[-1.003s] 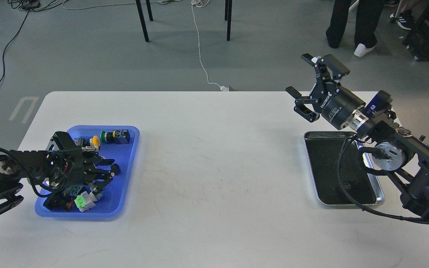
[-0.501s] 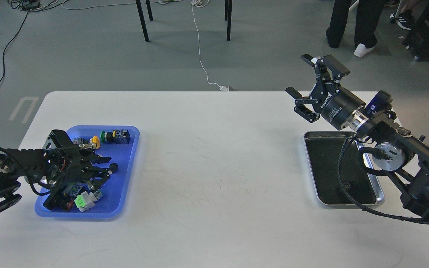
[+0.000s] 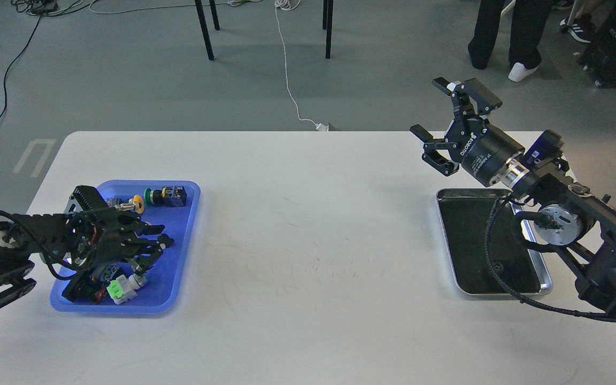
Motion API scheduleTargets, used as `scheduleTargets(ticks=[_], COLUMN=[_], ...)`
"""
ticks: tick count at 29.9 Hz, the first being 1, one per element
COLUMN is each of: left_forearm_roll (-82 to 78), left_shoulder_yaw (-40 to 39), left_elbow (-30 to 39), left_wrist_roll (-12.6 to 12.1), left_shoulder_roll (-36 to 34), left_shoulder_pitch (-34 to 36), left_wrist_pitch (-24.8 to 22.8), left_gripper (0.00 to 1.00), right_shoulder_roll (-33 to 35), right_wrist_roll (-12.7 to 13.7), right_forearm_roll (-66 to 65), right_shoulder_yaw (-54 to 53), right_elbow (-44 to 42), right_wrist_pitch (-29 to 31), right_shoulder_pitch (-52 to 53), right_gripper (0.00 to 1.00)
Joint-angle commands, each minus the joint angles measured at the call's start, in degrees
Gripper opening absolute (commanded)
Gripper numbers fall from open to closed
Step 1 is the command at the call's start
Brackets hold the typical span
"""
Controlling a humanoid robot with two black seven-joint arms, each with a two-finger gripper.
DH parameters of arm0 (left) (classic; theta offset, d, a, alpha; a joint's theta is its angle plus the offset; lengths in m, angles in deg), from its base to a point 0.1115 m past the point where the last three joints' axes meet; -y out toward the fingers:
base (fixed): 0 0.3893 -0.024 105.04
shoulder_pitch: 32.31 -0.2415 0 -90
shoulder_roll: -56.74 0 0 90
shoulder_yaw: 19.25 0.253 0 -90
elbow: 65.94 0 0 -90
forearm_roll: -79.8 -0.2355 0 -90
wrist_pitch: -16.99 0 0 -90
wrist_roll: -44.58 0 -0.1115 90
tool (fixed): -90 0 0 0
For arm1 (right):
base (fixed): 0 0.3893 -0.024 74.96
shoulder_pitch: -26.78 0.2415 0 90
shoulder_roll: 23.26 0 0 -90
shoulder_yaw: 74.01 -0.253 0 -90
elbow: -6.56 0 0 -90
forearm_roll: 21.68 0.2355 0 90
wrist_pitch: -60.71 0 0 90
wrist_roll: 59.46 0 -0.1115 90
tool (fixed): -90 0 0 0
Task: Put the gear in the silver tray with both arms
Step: 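Close the left gripper on a second black gear in the blue tray, then carry the gear with the left gripper and drop it at the table center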
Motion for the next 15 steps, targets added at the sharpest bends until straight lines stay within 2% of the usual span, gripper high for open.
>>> scheduleTargets(ticks=[1, 6, 10, 15], left_forearm_roll=[0.0, 0.0, 0.0, 2.7], left_shoulder_yaw=[0.0, 0.0, -0.3, -1.1], left_elbow=[-0.3, -0.7, 0.1, 2.0], left_wrist_roll=[0.2, 0.2, 0.4, 3.0], left_shoulder_roll=[0.0, -0.2, -0.8, -4.2], left_shoulder_pitch=[0.0, 0.1, 0.4, 2.8], left_wrist_pitch=[-0.1, -0.1, -0.1, 0.0], left_gripper=[0.26, 0.15, 0.15, 0.15], right_shoulder_roll=[0.0, 0.0, 0.0, 0.4], right_wrist_roll=[0.0, 0.0, 0.0, 0.0], right_forearm_roll=[0.0, 0.0, 0.0, 0.1], right_shoulder_yaw=[0.0, 0.0, 0.0, -0.3], right_elbow=[-0.1, -0.1, 0.0, 0.0], right_wrist_pitch=[0.0, 0.0, 0.0, 0.0], right_shoulder_pitch=[0.0, 0.0, 0.1, 0.1], right_gripper=[0.99, 0.99, 0.99, 0.99])
